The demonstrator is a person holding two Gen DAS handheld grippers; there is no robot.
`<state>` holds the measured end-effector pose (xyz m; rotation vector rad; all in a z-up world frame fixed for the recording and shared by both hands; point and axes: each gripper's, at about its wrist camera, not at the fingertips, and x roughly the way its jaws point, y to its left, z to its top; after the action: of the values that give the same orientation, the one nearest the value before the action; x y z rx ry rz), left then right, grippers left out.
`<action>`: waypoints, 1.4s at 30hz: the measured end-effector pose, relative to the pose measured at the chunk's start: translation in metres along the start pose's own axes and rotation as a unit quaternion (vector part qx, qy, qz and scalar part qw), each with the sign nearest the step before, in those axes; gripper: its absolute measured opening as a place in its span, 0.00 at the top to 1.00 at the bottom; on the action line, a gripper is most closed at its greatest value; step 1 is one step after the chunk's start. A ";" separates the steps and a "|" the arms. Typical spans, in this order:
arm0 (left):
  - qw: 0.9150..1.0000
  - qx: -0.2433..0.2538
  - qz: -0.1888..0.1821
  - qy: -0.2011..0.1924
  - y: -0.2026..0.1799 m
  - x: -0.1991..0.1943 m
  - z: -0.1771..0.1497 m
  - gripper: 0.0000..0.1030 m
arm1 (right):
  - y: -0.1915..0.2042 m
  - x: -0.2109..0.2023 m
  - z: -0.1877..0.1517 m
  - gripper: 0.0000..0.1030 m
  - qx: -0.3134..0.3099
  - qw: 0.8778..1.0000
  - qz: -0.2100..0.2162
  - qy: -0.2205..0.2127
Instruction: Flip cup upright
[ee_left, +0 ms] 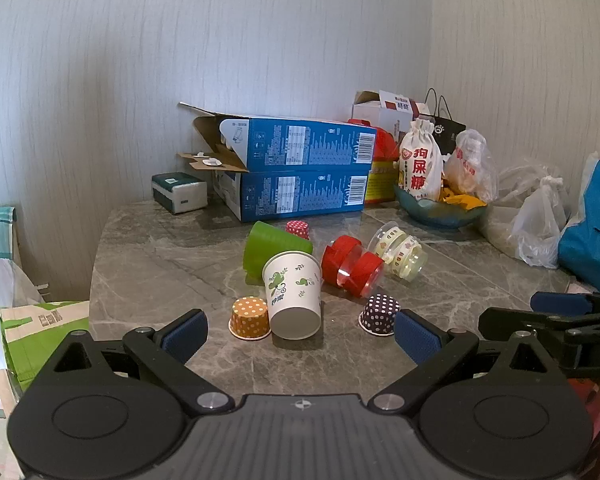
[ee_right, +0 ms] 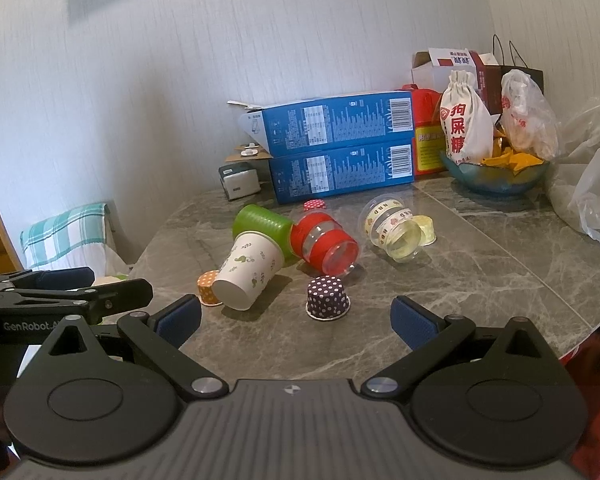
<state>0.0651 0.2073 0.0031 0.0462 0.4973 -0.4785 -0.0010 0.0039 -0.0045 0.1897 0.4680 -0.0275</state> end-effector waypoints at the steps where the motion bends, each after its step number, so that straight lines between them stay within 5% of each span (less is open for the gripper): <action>1: 1.000 0.001 0.000 0.000 0.000 0.000 0.000 0.02 | 0.000 0.000 0.000 0.01 0.000 1.000 0.000 0.000; 42: 1.000 0.001 0.000 0.000 -0.001 -0.001 0.002 0.02 | -0.002 0.001 -0.001 0.01 0.003 1.000 0.004 0.003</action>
<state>0.0652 0.2066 0.0053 0.0481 0.4965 -0.4781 -0.0010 0.0024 -0.0059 0.1981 0.4725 -0.0217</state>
